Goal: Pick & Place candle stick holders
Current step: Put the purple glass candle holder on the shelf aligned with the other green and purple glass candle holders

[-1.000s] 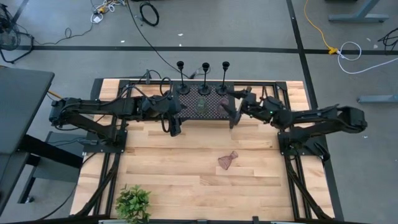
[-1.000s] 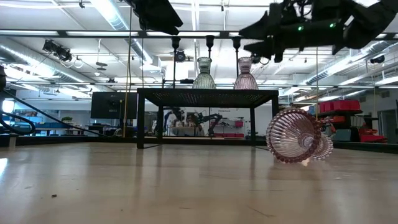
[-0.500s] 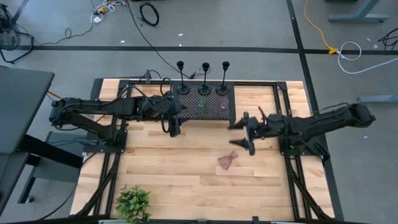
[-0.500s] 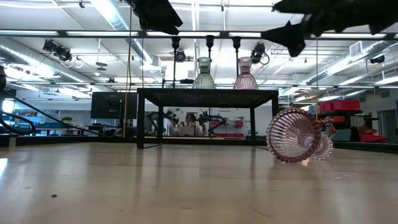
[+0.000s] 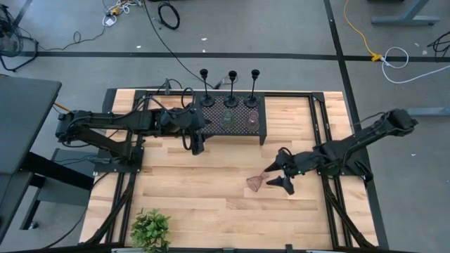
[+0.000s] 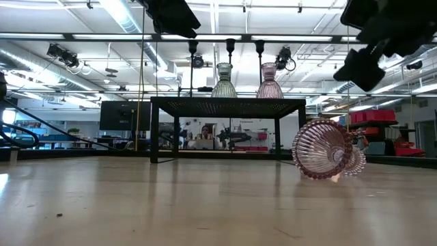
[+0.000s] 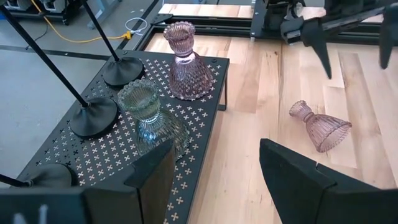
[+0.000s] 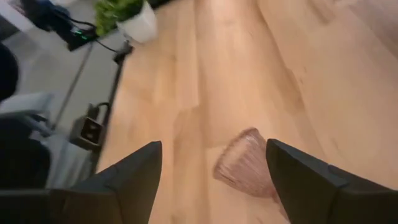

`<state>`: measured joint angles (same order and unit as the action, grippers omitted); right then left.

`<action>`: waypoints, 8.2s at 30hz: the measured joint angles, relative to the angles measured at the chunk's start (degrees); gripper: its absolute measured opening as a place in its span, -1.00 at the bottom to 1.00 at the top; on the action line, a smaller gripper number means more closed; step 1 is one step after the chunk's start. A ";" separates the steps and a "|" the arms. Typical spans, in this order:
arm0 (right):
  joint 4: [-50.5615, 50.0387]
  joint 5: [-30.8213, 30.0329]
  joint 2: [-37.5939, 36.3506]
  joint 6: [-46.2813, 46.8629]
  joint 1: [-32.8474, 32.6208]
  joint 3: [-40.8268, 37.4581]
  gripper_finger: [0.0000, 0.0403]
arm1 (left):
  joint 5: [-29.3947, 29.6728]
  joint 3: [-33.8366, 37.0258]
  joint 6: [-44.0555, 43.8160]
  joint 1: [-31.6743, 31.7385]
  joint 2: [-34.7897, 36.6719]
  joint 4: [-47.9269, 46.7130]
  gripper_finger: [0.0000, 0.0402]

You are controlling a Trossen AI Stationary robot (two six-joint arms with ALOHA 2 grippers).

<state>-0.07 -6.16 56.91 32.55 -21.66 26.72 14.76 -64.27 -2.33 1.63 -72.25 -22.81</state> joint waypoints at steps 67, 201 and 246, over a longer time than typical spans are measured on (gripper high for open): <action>-49.51 -16.73 37.82 -13.37 -1.28 33.55 -0.38 | -4.52 0.00 -0.50 0.01 0.00 -2.13 0.16; -20.80 -67.21 59.40 -101.34 -2.73 68.74 -0.38 | -42.33 -0.06 -30.62 -0.83 -4.57 -0.81 0.17; -22.13 -68.10 59.35 -99.22 -1.15 68.83 -0.38 | -41.40 0.04 -40.83 -1.01 -4.24 1.09 0.17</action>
<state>-22.20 -74.25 116.27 -66.67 -22.81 95.55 -26.64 -64.23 -43.16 0.62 -76.49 -21.72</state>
